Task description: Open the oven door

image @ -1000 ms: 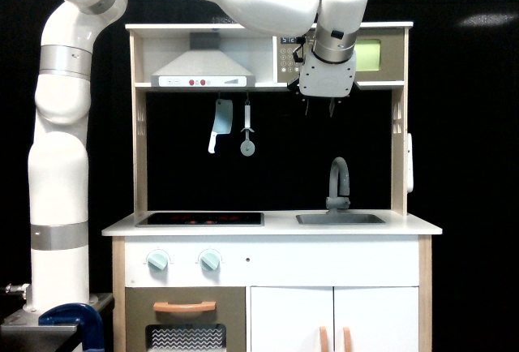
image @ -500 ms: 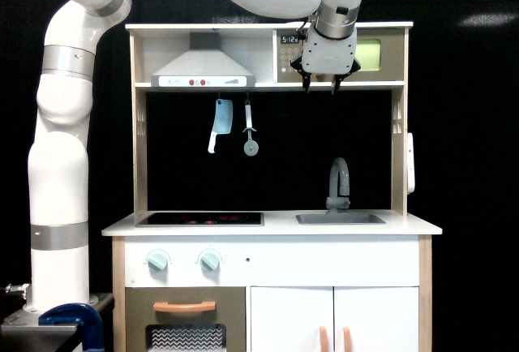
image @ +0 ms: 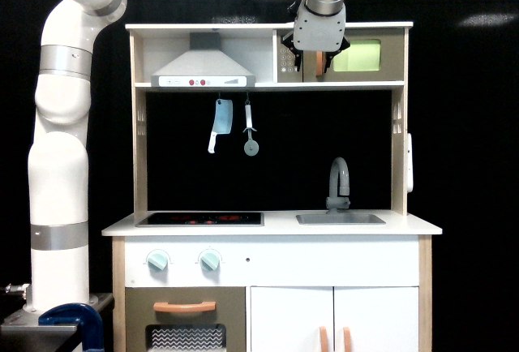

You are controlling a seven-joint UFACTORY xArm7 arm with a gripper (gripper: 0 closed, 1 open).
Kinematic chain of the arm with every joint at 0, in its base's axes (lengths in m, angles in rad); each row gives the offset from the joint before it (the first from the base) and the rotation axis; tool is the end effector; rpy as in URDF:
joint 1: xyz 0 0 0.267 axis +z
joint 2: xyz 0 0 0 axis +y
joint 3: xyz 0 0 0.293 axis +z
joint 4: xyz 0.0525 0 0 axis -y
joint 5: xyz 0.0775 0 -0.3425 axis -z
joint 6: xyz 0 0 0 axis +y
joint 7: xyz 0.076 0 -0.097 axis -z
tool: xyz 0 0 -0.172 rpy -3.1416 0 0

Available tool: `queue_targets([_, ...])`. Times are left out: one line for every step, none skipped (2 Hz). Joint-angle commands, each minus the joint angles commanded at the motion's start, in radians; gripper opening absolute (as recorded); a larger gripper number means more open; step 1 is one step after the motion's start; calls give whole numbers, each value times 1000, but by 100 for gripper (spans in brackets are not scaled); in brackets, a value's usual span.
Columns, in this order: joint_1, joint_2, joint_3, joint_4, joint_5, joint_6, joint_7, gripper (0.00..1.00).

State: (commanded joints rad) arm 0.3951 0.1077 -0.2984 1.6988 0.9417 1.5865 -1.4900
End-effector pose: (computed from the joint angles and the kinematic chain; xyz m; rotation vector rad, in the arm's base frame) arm 0.4740 0.2730 0.4750 -1.6255 -1.6889 -0.7431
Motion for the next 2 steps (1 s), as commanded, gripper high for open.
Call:
queue_targets([-13,36,43,75,4,-2,50,100])
queue_targets([-30,83,80,143,8,-6,81,100])
